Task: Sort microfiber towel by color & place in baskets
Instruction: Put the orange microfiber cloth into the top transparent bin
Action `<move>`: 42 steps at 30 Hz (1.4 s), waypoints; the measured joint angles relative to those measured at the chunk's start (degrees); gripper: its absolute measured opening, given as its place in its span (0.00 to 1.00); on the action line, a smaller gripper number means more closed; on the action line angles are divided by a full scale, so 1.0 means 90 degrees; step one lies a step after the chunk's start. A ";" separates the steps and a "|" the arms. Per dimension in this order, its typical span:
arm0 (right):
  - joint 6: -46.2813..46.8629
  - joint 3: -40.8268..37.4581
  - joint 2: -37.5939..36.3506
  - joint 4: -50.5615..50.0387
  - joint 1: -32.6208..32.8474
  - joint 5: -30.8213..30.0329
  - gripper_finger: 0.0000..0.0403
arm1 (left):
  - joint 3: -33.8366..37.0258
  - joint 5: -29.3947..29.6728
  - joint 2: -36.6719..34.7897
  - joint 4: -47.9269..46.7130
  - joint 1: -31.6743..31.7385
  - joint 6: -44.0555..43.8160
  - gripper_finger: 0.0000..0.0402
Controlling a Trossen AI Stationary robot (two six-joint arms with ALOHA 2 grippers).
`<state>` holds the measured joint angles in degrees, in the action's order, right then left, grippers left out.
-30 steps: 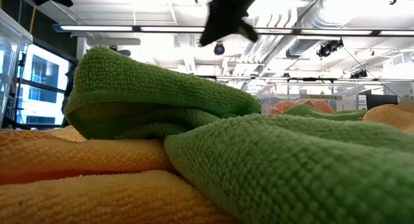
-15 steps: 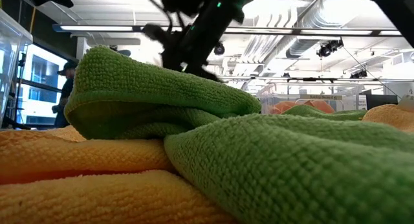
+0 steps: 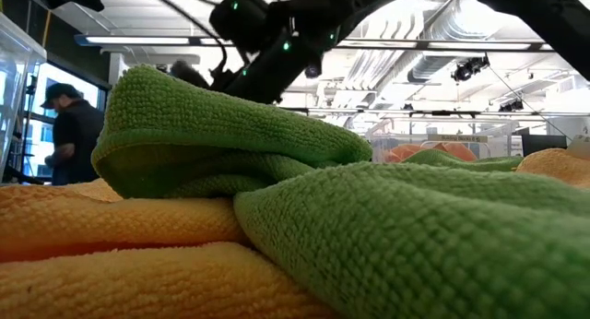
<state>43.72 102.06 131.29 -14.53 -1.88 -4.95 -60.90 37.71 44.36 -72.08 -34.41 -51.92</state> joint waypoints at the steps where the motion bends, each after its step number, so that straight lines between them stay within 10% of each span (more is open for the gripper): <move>1: 0.0062 -0.0002 0.0062 -0.0012 -0.0027 0.0086 0.59 | 0.0000 0.0000 0.0007 0.0001 0.0000 -0.0002 0.18; 8: 0.0011 -0.0017 0.0511 0.0111 -0.0064 0.0743 0.49 | 0.0000 -0.0002 0.0027 0.0001 0.0000 -0.0034 0.18; 15: -0.0762 -0.0014 0.0420 0.0345 -0.0041 0.1125 0.04 | 0.0000 0.0030 0.0041 0.0001 0.0002 0.0104 0.18; 19: -0.0989 -0.0014 -0.0005 -0.0158 -0.0107 0.1151 0.05 | 0.0000 0.0036 0.0049 -0.0001 0.0000 0.0427 0.18; 42: -0.0804 -0.0012 -0.4451 -0.5495 0.0805 -0.3975 0.00 | -0.0005 -0.1015 0.1727 0.2471 0.1214 0.2360 0.18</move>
<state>36.48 101.95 91.24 -63.99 5.36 -40.73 -60.95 28.58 59.90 -49.84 -23.48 -30.68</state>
